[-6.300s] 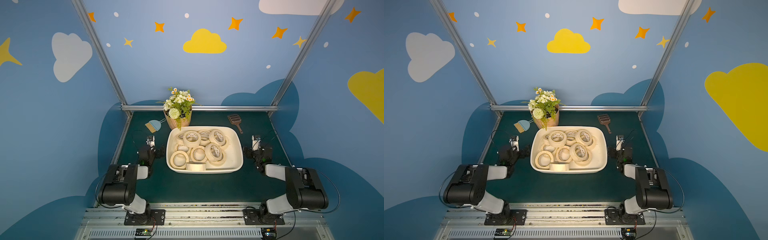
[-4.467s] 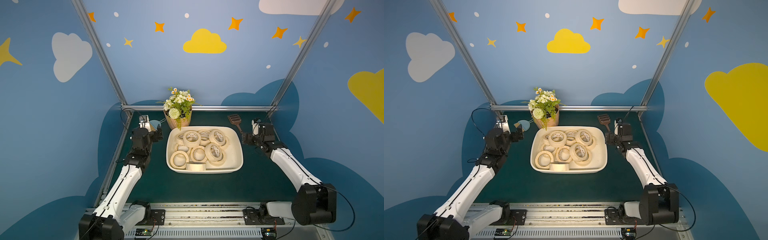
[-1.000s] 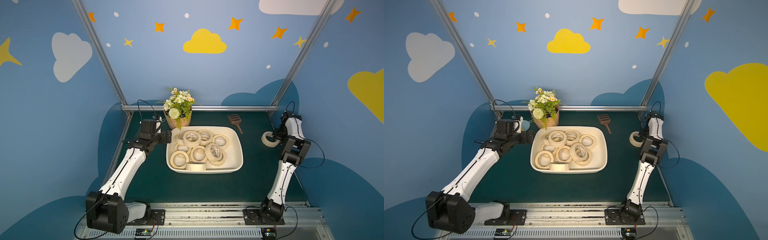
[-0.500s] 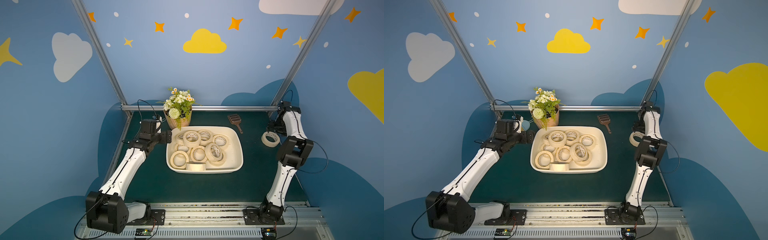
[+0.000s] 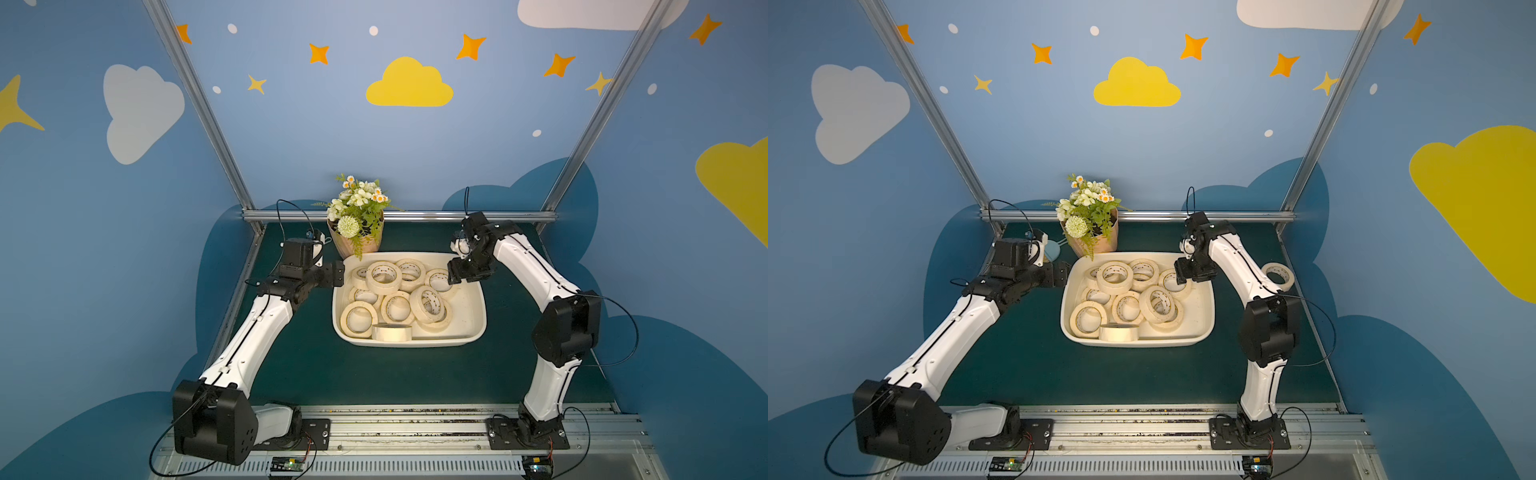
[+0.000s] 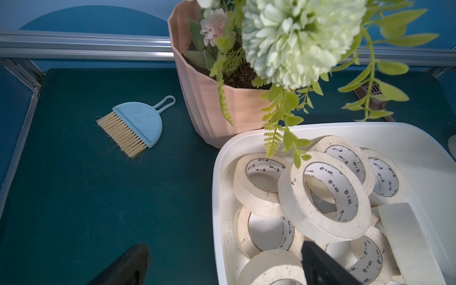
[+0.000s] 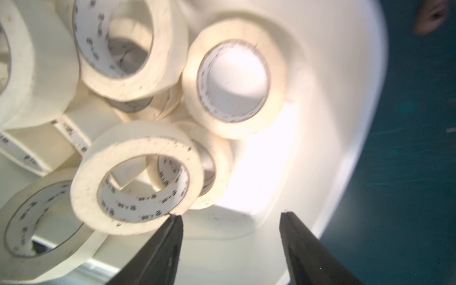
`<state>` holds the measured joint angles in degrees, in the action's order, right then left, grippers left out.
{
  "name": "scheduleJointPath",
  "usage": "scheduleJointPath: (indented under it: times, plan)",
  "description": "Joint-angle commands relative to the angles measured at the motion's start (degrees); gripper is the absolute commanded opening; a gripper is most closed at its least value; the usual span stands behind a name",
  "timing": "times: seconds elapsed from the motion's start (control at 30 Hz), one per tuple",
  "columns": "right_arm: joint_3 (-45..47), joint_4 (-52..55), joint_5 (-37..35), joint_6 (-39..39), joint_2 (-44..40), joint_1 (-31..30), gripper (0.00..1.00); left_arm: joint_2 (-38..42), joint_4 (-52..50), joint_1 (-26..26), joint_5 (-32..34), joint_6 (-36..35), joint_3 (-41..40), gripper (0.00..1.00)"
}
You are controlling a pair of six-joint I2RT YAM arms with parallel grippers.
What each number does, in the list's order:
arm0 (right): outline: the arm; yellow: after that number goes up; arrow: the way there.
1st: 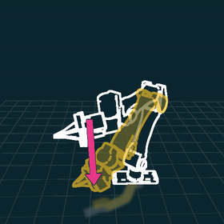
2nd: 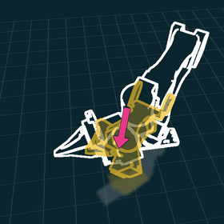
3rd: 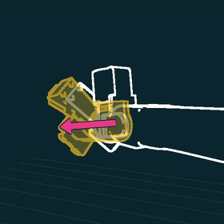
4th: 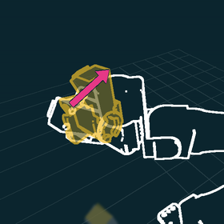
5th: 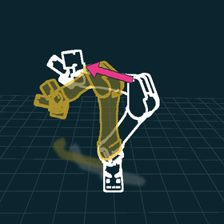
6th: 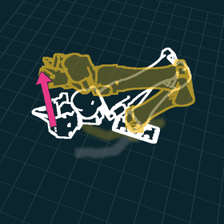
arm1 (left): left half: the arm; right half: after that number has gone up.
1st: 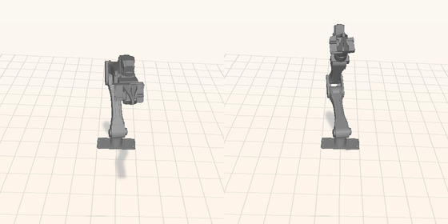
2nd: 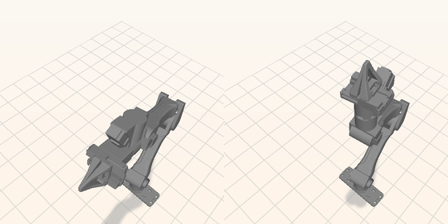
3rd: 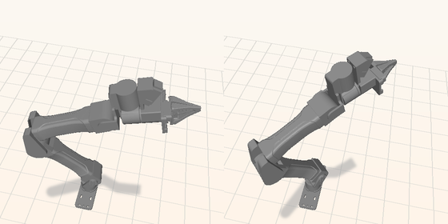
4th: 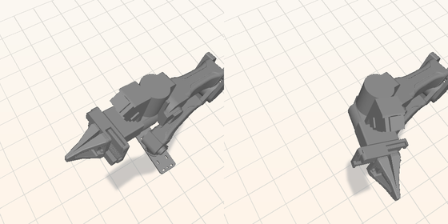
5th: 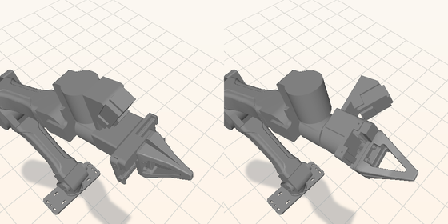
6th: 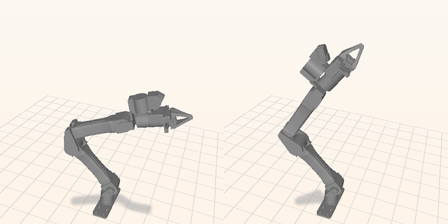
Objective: Take out the art tape in the storage box
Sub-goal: Place the art tape at the center of the board, then pick up the art tape from the storage box.
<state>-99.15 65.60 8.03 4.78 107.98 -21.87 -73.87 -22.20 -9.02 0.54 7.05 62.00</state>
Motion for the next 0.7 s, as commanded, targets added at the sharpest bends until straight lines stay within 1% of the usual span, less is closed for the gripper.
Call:
scheduleJointPath:
  times: [0.0,0.07,0.3,0.6,0.63,0.67]
  plan:
    - [6.3,-5.6,8.8,-1.0,-3.6,-0.4,0.66,-0.8,0.4,0.0,-1.9,0.0,-0.2,1.00]
    - [8.8,-8.5,11.2,-0.4,-3.0,-0.4,0.64,-1.1,0.3,-0.2,-2.2,0.1,-0.2,1.00]
    - [12.8,-16.5,17.0,1.5,0.7,-0.5,0.64,-1.2,0.1,-0.3,-1.8,-0.3,-0.2,1.00]
    - [15.4,-21.9,15.2,2.0,6.0,-0.4,0.63,-0.8,0.1,-0.4,-1.7,-0.5,-0.1,1.00]
    - [15.6,-22.2,15.6,2.1,6.2,-0.4,0.62,-0.7,0.1,-0.4,-1.7,-0.5,-0.2,1.00]
    - [15.6,-22.3,15.7,2.2,6.4,-0.5,0.56,-0.8,0.1,-0.4,-1.7,-0.6,-0.1,1.00]
